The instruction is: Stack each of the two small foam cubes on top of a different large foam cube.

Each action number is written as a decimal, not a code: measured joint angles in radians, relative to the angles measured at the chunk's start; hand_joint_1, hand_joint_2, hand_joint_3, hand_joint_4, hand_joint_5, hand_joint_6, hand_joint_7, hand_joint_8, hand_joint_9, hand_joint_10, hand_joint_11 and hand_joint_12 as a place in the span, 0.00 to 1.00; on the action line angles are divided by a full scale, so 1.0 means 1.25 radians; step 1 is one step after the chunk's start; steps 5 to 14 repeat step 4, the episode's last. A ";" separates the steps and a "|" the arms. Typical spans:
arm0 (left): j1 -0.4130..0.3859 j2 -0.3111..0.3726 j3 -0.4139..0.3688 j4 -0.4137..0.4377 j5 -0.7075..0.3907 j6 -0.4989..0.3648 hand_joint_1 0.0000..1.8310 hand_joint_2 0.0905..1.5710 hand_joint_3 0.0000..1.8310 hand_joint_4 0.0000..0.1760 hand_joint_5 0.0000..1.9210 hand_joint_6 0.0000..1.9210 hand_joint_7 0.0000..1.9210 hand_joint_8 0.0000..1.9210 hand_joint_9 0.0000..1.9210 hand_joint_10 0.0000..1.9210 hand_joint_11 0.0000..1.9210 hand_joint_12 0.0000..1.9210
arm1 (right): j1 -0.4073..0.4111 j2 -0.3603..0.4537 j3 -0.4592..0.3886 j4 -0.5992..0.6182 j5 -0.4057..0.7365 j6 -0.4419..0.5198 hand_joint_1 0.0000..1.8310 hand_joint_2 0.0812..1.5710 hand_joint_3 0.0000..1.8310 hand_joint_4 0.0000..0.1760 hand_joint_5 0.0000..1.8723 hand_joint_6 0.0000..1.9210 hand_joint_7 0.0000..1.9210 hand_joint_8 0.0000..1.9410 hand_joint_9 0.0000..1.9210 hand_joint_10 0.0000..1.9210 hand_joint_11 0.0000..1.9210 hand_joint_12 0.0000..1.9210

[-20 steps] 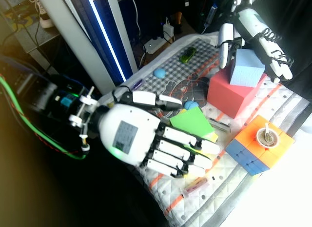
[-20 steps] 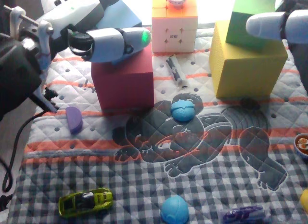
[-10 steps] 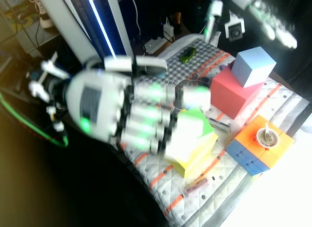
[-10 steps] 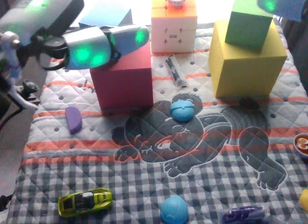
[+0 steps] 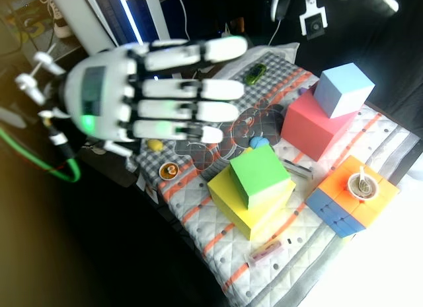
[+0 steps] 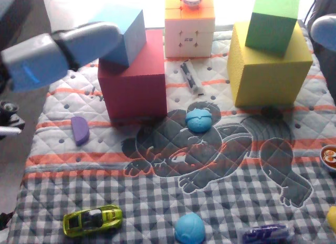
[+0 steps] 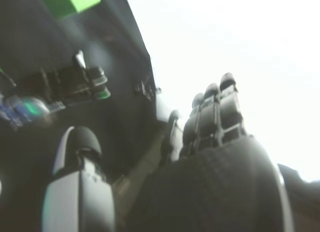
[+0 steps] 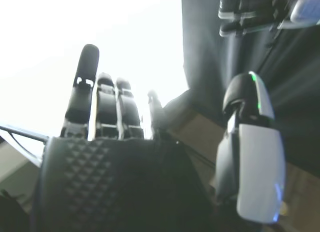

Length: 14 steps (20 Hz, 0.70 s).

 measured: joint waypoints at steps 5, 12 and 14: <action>0.073 0.005 0.000 0.014 -0.078 -0.094 0.27 0.75 0.01 0.91 0.00 0.00 0.00 0.00 0.00 0.00 0.00 0.11 | -0.102 -0.001 0.000 -0.013 0.150 0.001 0.31 0.72 0.01 0.29 0.00 0.00 0.00 0.00 0.00 0.00 0.00 0.00; 0.073 0.005 0.000 0.014 -0.078 -0.094 0.27 0.75 0.01 0.91 0.00 0.00 0.00 0.00 0.00 0.00 0.00 0.11 | -0.102 -0.001 0.000 -0.013 0.150 0.001 0.31 0.72 0.01 0.29 0.00 0.00 0.00 0.00 0.00 0.00 0.00 0.00; 0.073 0.005 0.000 0.014 -0.078 -0.094 0.27 0.75 0.01 0.91 0.00 0.00 0.00 0.00 0.00 0.00 0.00 0.11 | -0.102 -0.001 0.000 -0.013 0.150 0.001 0.31 0.72 0.01 0.29 0.00 0.00 0.00 0.00 0.00 0.00 0.00 0.00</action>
